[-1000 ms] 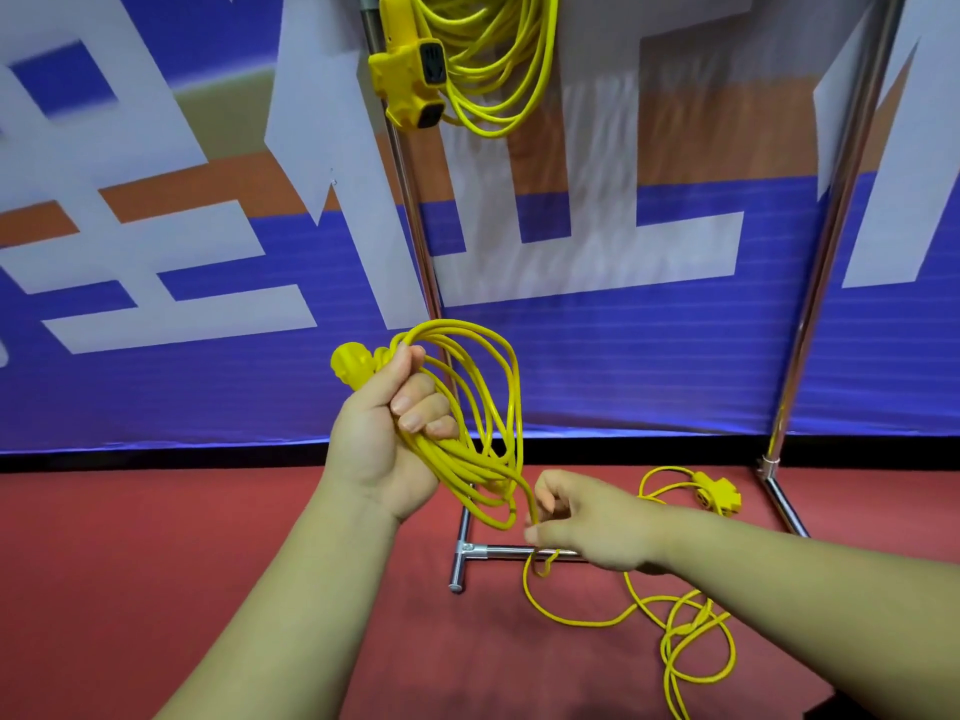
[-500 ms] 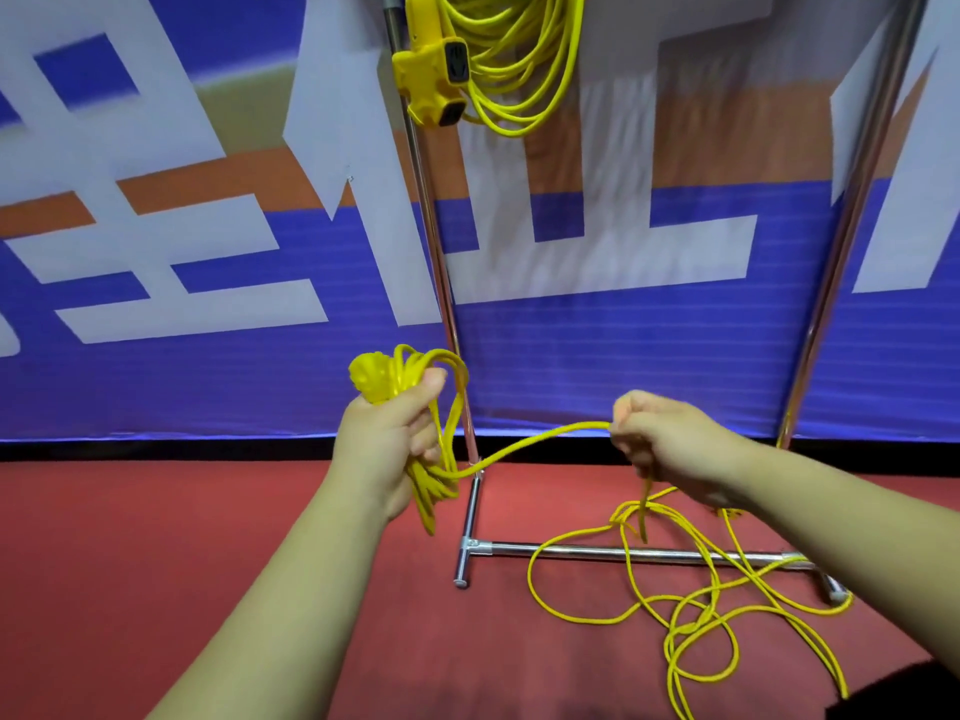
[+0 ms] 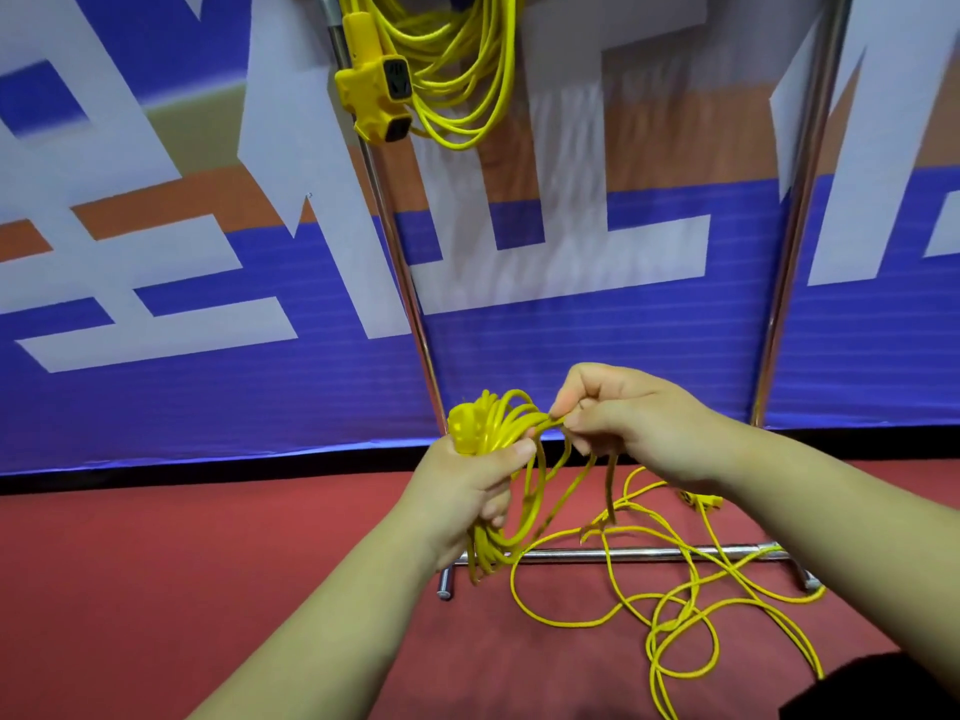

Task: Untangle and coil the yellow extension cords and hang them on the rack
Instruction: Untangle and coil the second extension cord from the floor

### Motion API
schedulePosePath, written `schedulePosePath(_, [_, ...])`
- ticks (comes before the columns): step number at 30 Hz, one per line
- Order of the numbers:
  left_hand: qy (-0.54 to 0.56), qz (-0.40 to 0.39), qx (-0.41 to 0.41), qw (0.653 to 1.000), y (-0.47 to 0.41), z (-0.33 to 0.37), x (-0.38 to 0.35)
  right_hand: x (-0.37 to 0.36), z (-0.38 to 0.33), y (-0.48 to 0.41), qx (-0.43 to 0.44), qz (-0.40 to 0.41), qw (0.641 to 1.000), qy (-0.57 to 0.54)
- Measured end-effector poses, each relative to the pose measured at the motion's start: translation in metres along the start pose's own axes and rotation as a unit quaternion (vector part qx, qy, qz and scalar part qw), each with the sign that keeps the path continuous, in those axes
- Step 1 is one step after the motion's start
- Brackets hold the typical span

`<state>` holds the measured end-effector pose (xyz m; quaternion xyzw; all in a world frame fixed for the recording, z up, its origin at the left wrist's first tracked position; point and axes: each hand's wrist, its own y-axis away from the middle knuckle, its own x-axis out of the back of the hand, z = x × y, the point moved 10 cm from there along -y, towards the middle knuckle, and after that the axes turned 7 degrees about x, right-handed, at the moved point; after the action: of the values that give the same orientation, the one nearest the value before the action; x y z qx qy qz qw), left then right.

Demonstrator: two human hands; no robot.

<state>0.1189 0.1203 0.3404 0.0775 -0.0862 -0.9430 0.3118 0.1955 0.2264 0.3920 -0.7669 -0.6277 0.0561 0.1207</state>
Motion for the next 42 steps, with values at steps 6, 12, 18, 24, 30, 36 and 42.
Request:
schedulePosePath(6, [-0.084,-0.075,0.009,0.994,-0.002,-0.008,-0.033,0.009,0.001,0.005,0.003,-0.02,1.0,-0.013])
schedulePosePath(12, [0.029,-0.054,-0.002,0.998,-0.003,0.022,-0.026,0.04,0.012,0.012,-0.022,-0.007,0.998,-0.061])
schedulePosePath(18, [0.167,0.035,-0.067,0.983,-0.002,0.06,0.02,0.039,0.052,0.024,-0.107,-0.078,0.991,0.006])
schedulePosePath(24, [0.244,0.115,-0.103,0.957,-0.004,0.064,0.092,0.05,0.076,0.025,-0.144,-0.045,0.986,0.063])
schedulePosePath(30, [0.164,0.269,-0.068,0.947,-0.007,0.02,0.14,0.055,0.086,0.025,-0.218,0.056,0.974,0.02])
schedulePosePath(36, [0.166,0.236,-0.068,0.955,-0.005,0.021,0.132,0.04,0.096,0.031,-0.309,0.115,0.943,-0.041])
schedulePosePath(42, [0.132,0.113,-0.08,0.981,-0.001,0.037,0.077,0.033,0.085,0.027,-0.309,0.141,0.938,-0.067])
